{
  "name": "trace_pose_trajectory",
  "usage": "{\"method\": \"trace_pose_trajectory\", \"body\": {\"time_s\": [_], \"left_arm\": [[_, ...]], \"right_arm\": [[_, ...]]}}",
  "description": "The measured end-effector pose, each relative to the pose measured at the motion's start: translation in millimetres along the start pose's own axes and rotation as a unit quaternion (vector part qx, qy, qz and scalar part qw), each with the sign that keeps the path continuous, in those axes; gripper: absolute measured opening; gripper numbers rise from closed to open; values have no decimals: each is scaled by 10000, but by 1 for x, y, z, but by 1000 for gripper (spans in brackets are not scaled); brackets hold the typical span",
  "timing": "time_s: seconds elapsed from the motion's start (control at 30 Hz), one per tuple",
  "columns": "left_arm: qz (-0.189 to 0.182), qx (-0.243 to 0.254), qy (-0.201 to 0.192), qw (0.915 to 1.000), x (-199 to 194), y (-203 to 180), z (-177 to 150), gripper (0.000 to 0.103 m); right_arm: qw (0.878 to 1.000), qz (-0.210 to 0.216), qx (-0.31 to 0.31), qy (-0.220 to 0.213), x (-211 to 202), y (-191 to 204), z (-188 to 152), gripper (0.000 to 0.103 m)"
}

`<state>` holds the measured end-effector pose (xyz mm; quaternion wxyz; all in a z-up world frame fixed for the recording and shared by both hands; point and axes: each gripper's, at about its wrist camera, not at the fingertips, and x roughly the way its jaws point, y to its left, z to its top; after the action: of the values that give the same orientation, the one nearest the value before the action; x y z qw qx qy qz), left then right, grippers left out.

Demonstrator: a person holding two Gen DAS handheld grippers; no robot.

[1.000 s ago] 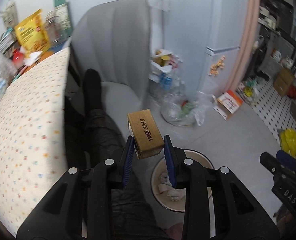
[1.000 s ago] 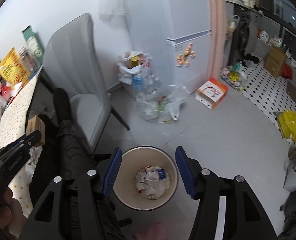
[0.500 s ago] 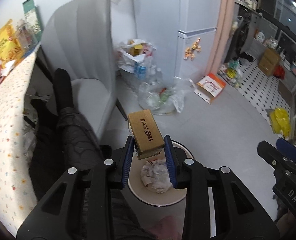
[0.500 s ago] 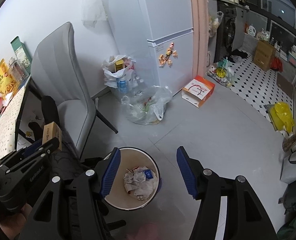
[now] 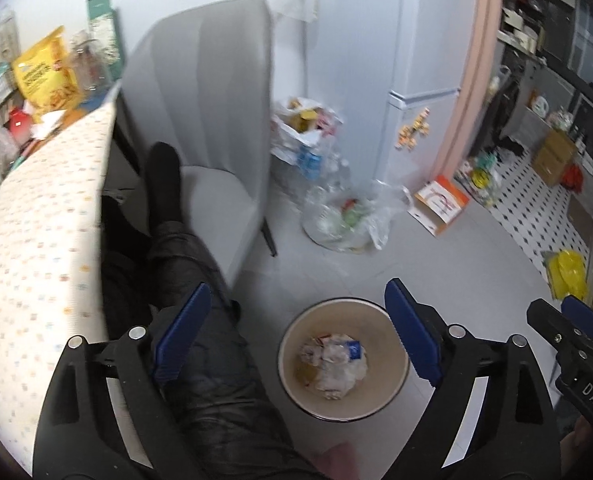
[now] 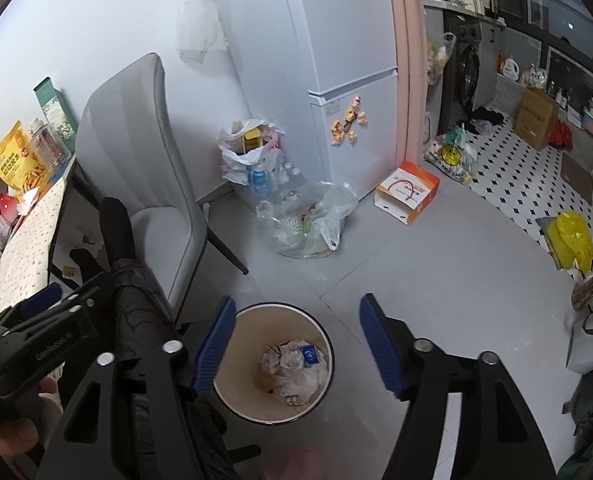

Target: Collect trash

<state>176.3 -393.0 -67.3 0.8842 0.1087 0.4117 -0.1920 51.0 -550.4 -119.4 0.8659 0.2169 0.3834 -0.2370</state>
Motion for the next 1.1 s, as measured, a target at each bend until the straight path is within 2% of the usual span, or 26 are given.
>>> {"method": "trace_pose_trajectory", "body": {"time_s": [0.1,0.2,0.43,0.63,1.1], "left_arm": [[117,-187,-128,9997,-13,24,1,91],[186,-367,-219,9989,-26,47,3,92],[362,-649,-539,9958,-63,94,-2,95],[456,-984,-702,9916,-91,134,-11,96],[753,-1429,-1003,9818,-141,204,-39,96]], "right_arm": [[9998,73,-162,-106,-9,20,1,74],[9992,154,-340,-160,-18,42,1,75],[9967,352,-655,-316,-42,91,-1,82],[9927,469,-1011,-456,-68,133,-8,86],[9820,642,-1582,-806,-126,210,-23,92]]}}
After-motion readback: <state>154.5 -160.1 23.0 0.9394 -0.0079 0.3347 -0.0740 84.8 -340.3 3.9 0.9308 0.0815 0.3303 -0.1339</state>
